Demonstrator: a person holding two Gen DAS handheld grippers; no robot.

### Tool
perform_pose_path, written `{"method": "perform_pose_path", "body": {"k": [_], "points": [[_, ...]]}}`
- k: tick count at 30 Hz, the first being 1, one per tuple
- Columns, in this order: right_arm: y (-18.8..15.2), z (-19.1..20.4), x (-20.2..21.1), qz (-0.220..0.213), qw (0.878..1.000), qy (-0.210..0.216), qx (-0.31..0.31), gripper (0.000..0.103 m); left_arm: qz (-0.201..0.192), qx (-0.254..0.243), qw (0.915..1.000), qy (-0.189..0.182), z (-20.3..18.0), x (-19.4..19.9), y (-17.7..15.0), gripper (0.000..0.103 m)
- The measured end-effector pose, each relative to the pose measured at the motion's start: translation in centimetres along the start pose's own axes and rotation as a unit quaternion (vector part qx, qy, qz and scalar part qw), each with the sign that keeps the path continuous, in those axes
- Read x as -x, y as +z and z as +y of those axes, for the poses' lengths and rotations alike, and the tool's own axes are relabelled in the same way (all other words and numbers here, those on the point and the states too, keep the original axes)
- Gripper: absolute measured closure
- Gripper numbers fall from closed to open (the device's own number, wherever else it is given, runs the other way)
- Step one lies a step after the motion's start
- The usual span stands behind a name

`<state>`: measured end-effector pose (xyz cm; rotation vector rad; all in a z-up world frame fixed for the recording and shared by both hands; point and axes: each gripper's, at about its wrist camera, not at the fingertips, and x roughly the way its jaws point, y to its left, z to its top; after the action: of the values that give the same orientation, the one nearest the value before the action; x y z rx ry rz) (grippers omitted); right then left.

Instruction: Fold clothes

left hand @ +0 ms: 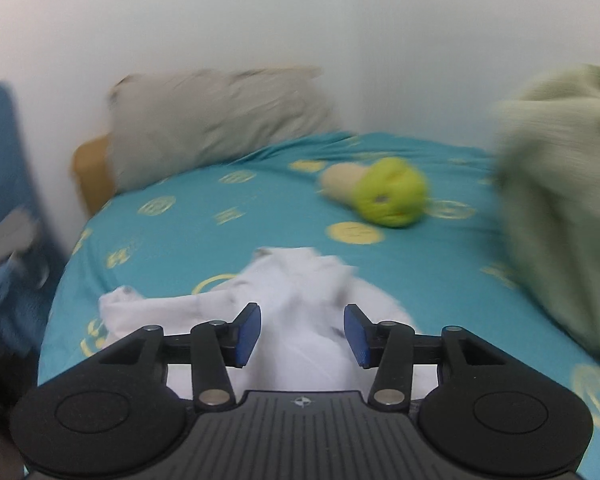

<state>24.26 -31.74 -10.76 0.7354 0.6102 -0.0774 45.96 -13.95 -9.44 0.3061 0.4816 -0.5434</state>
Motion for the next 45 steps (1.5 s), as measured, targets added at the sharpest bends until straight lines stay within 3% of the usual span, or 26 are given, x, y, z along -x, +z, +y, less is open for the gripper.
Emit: {"method": "perform_pose_path", "body": {"k": [2, 8, 10, 15, 16, 18, 19, 20, 22, 25, 28, 30, 32, 34, 38, 40, 42, 45], "points": [[0.0, 0.1, 0.3, -0.007, 1.000, -0.001, 0.004, 0.018, 0.010, -0.029, 0.9989, -0.035, -0.9, 1.6, -1.0, 0.055], [0.6, -0.7, 1.2, -0.022, 1.000, -0.013, -0.011, 0.018, 0.053, -0.108, 0.9895, -0.080, -3.6, 2.4, -4.0, 0.065], [1.0, -1.1, 1.7, -0.031, 0.999, -0.015, -0.015, 0.018, 0.064, -0.117, 0.9888, -0.067, -4.1, 1.7, -4.8, 0.065], [1.5, -1.9, 1.8, -0.039, 0.999, -0.023, -0.030, 0.018, 0.075, -0.139, 0.9872, 0.021, -4.9, -0.3, -6.0, 0.065], [1.5, -2.0, 1.6, -0.035, 0.999, -0.021, -0.033, 0.018, 0.074, -0.141, 0.9867, 0.034, -4.8, -0.5, -6.0, 0.065], [1.4, -2.0, 1.2, -0.028, 0.999, -0.019, -0.032, 0.018, 0.075, -0.129, 0.9882, 0.035, -4.5, -0.9, -5.7, 0.075], [1.4, -1.9, 1.1, -0.027, 0.999, -0.018, -0.030, 0.018, 0.072, -0.124, 0.9891, 0.034, -4.4, -0.9, -5.5, 0.092], [1.4, -1.8, 1.0, -0.026, 0.999, -0.018, -0.028, 0.018, 0.063, -0.122, 0.9899, 0.033, -4.5, -0.7, -5.4, 0.098], [1.4, -1.9, 0.9, -0.025, 0.999, -0.017, -0.030, 0.018, 0.036, -0.107, 0.9934, 0.021, -4.4, 0.0, -4.7, 0.099], [1.5, -2.1, 1.0, -0.029, 0.999, -0.017, -0.038, 0.018, -0.004, -0.063, 0.9975, -0.032, -4.6, 2.2, -3.2, 0.099], [1.6, -2.1, 1.3, -0.036, 0.998, -0.018, -0.038, 0.018, 0.001, -0.057, 0.9967, -0.059, -5.6, 3.1, -3.4, 0.099], [1.6, -1.9, 1.3, -0.039, 0.999, -0.017, -0.032, 0.018, 0.019, -0.053, 0.9971, -0.051, -6.0, 2.9, -4.0, 0.097], [1.5, -1.6, 1.3, -0.039, 0.999, -0.017, -0.021, 0.018, 0.034, -0.034, 0.9981, -0.038, -5.7, 3.1, -4.3, 0.082], [1.5, -1.3, 1.4, -0.040, 0.999, -0.014, -0.011, 0.018, 0.031, -0.003, 0.9992, -0.025, -4.9, 5.0, -3.9, 0.076], [1.4, -0.6, 1.8, -0.049, 0.999, -0.011, 0.014, 0.018, 0.037, 0.078, 0.9961, -0.020, -1.3, 12.0, -3.9, 0.040], [1.2, -0.4, 1.9, -0.047, 0.999, -0.009, 0.021, 0.018, 0.047, 0.129, 0.9902, -0.024, 1.1, 16.3, -4.2, 0.032], [0.9, -0.1, 2.1, -0.046, 0.998, -0.010, 0.033, 0.018, 0.067, 0.196, 0.9777, -0.033, 4.1, 21.0, -5.9, 0.031], [0.5, 0.4, 2.7, -0.042, 0.998, -0.005, 0.048, 0.018, 0.092, 0.242, 0.9660, -0.007, 7.5, 27.0, -9.4, 0.026]]}}
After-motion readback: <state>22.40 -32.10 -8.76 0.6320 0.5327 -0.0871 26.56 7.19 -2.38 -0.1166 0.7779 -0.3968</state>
